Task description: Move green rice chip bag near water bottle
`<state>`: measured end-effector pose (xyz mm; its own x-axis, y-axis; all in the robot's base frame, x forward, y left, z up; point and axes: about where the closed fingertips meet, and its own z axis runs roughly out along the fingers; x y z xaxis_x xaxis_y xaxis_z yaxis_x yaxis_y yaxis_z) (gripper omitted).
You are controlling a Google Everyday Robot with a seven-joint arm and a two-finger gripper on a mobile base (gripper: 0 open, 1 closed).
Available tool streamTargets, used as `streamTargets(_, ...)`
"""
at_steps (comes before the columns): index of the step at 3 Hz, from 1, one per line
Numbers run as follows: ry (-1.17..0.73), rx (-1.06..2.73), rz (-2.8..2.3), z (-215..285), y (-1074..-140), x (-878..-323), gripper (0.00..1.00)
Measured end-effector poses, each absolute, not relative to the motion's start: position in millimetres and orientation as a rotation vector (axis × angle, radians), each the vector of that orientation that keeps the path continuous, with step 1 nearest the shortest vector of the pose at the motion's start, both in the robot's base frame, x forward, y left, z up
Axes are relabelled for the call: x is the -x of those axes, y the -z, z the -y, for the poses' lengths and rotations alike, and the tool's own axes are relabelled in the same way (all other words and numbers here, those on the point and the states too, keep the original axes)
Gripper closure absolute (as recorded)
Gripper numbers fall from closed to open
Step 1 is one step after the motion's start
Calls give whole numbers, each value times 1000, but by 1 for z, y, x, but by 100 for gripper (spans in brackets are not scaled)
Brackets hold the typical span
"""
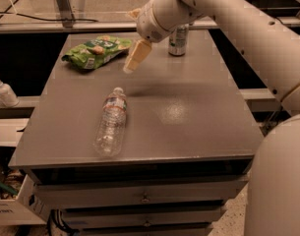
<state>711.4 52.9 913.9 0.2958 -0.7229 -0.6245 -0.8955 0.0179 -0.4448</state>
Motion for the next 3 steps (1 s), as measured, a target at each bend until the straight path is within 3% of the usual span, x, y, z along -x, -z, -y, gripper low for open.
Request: streamTargets(3,-445,1482,-1592,-102,-881,-772,0)
